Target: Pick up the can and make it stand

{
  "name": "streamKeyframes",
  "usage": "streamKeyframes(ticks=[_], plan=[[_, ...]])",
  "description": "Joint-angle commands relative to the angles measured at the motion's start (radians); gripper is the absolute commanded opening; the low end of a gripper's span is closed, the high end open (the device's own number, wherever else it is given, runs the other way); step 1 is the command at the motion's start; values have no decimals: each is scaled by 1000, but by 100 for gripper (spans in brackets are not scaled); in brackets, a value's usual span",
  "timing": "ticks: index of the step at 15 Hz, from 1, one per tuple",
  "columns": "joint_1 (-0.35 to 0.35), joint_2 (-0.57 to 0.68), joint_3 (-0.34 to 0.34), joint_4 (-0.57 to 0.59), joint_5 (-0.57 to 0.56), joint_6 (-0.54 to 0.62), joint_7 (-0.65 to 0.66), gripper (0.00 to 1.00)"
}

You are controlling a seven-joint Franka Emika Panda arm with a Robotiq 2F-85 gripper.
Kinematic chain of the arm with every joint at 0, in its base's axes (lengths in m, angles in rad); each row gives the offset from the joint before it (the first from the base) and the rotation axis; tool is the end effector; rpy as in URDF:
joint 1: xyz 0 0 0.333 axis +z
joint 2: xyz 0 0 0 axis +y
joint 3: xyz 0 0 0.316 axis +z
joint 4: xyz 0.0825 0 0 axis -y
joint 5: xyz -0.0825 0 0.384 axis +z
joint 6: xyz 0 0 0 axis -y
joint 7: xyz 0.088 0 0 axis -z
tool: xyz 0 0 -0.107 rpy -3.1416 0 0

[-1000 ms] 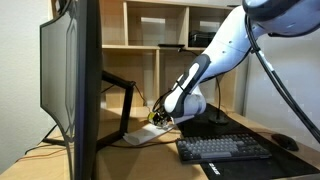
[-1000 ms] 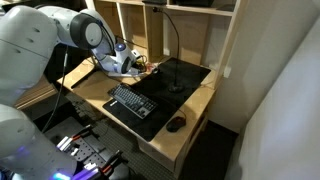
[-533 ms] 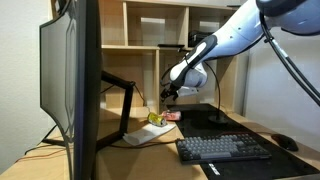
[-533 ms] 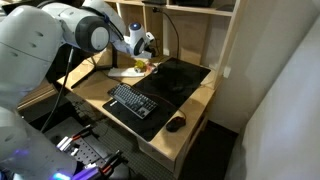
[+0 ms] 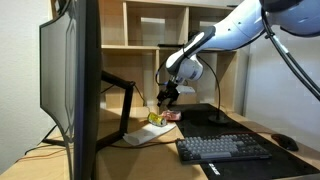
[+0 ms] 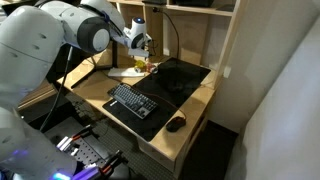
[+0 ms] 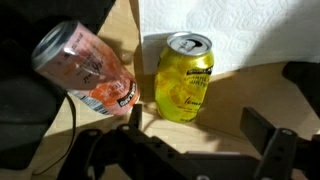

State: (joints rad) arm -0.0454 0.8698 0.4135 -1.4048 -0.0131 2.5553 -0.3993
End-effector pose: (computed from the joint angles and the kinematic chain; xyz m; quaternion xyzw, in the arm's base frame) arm 0.7333 0.2006 0.2472 -0.9339 -0.2828 -0.1722 0.1349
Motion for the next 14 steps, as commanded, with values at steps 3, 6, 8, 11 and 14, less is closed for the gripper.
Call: streamKeyframes(ticks=[3, 6, 8, 11, 14], plan=[[44, -1, -54, 3, 42, -21, -16, 100], [54, 15, -64, -12, 44, 32, -4, 100], [62, 15, -59, -70, 56, 128, 2, 100], [53, 15, -4, -182, 84, 315, -9, 100], [94, 3, -18, -299, 45, 502, 50, 100]])
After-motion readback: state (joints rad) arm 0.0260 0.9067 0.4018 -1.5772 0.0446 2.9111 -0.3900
